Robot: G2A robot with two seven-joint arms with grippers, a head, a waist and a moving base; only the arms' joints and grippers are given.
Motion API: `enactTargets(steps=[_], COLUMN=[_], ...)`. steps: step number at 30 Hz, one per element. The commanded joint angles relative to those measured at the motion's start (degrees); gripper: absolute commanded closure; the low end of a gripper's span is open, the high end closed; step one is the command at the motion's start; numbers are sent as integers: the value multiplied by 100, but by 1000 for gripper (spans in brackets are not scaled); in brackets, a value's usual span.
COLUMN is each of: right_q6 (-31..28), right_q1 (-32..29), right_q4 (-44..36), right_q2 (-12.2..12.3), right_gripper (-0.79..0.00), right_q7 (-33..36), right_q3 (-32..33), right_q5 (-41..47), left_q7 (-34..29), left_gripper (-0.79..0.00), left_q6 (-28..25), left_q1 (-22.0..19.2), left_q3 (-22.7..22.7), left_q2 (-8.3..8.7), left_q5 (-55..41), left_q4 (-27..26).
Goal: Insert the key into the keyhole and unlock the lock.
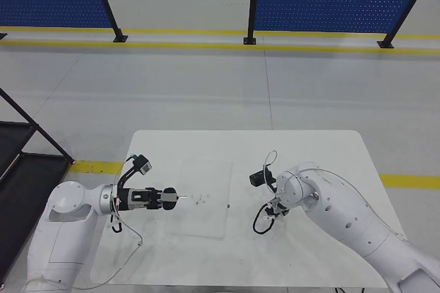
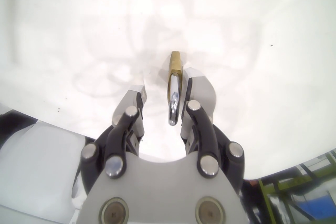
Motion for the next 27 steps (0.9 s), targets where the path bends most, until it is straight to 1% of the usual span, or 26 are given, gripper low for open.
enactTargets(steps=[1, 6, 8, 10, 13, 15, 20, 22, 24, 27], right_q6=[45, 141, 121, -24, -432, -832, -1788, -2157, -2451, -2637], right_q1=[-8, -116, -218, -364, -656, -897, -1429, -1611, -1744, -1756], right_q4=[-2, -51, -67, -44, 70, 171, 463, 560, 672, 913], right_q2=[2, 52, 92, 143, 236, 288, 352, 355, 342, 309], right_gripper=[0, 0, 0, 0, 0, 0, 0, 0, 0, 0], right_q7=[27, -31, -134, -282, -555, -729, -1206, -1342, -1303, -1077], right_q3=[51, 457, 734, 1084, 1638, 1986, 2562, 2690, 2732, 2681], right_q5=[21, 569, 990, 1577, 2452, 3115, 4455, 4919, 5404, 5875], left_q7=[0, 0, 0, 0, 0, 0, 0, 0, 0, 0], left_gripper=[0, 0, 0, 0, 0, 0, 0, 0, 0, 0], left_q6=[0, 0, 0, 0, 0, 0, 0, 0, 0, 0], left_q1=[0, 0, 0, 0, 0, 0, 0, 0, 0, 0], left_q3=[0, 0, 0, 0, 0, 0, 0, 0, 0, 0], left_q2=[0, 0, 0, 0, 0, 0, 0, 0, 0, 0], left_q5=[0, 0, 0, 0, 0, 0, 0, 0, 0, 0], left_q4=[0, 0, 0, 0, 0, 0, 0, 0, 0, 0])
